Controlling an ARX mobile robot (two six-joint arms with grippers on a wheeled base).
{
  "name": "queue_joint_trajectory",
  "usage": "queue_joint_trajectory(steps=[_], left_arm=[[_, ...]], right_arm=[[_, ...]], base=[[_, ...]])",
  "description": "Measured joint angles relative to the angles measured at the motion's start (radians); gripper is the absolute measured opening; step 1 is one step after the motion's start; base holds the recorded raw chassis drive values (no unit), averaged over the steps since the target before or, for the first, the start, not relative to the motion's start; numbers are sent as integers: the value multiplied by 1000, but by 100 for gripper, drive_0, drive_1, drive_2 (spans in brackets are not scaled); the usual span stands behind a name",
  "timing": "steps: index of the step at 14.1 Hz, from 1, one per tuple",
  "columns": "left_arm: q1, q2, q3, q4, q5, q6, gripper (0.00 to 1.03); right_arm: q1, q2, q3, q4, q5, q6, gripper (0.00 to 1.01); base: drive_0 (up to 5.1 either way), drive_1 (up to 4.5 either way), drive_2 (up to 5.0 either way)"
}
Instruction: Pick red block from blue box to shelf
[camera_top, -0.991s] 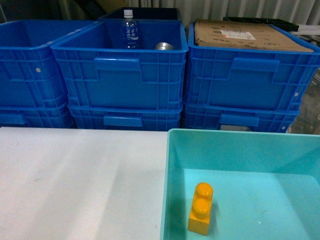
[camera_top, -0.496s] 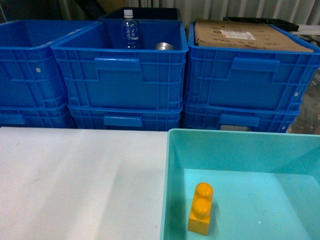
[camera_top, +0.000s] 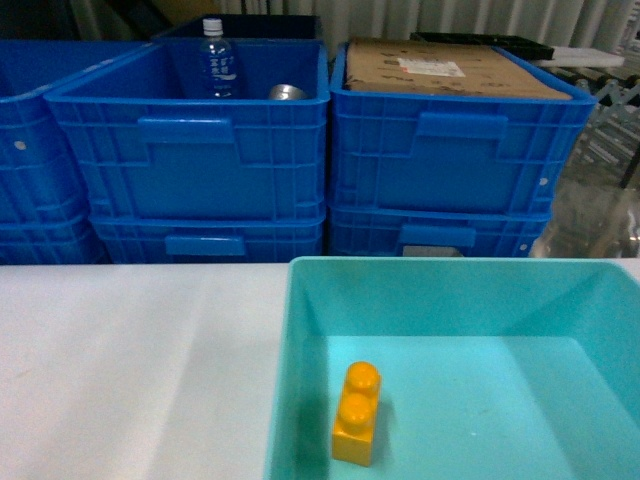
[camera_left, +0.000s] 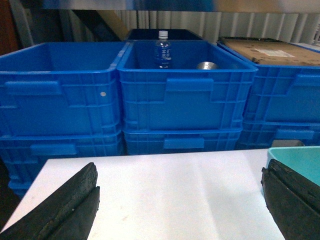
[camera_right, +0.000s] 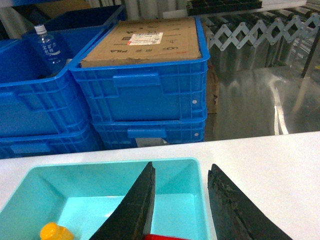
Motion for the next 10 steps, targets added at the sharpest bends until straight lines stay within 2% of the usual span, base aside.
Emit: queue_joint_trajectory(steps=[10], left_arm=[[-1, 0, 0, 4, 3, 0, 98]], right_arm=[[0, 0, -1, 0, 0, 0, 26]], base=[[295, -402, -402]])
